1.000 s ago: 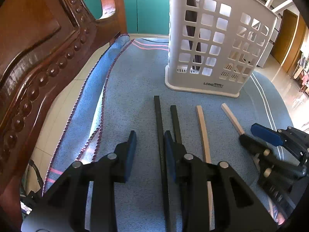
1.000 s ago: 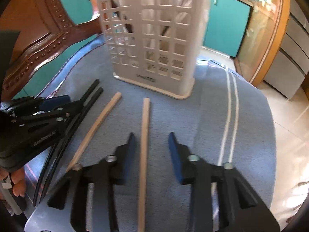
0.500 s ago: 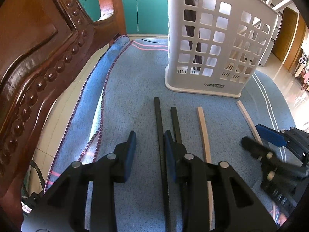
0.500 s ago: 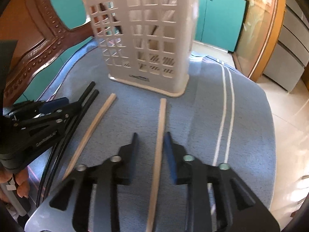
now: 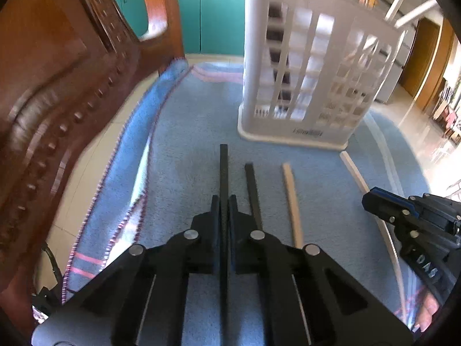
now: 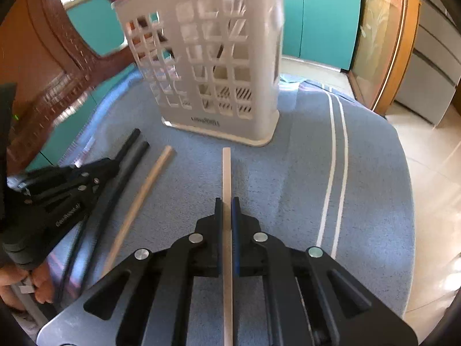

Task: Organize utensils
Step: 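Lift both chopsticks upright and carry them above the white basket, then open both tools to drop the chopsticks into the basket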

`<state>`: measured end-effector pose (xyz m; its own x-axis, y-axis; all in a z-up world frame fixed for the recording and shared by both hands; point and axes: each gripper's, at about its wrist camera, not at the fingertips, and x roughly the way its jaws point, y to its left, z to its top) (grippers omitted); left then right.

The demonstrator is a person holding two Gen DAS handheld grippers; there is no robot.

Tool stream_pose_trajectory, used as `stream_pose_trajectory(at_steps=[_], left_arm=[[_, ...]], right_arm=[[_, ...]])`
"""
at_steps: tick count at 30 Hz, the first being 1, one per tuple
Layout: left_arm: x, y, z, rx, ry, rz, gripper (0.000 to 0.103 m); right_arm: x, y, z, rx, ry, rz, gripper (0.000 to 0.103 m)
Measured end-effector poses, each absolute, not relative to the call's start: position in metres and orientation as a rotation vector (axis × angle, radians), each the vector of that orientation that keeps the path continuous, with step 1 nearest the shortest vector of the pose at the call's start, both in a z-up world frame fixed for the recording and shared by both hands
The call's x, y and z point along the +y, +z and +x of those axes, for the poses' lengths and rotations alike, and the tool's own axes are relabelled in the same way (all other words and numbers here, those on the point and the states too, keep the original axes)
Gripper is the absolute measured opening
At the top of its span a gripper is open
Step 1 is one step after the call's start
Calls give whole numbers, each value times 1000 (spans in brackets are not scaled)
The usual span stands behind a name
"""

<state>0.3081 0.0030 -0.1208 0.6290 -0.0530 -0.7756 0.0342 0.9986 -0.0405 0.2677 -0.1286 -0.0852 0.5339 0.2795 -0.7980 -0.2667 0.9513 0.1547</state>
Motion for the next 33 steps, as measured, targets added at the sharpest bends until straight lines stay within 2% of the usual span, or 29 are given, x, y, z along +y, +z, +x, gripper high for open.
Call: stream_pose_trajectory(at_steps=[7,10,18,23,28,33], left_arm=[[13,-35,260,673,-148,-86,7],[18,19,237,526,-179,-113,7],[37,121,235,200,-178,-208,7],[51,137,261,135,-158,-327,7],[44,127,291,134,-105,-340,7],[33,102,330,213,-66,-318,7]], right_arm=[[-172,8,238,724,530,214,6],[-186,45,227,624,581,266,6],[-203,140,234,319,578,351,6],[-210,167,258,155,447,384,6],[-197,139,300,211,304,261,6],[-185,111,321,287,306,202,6]])
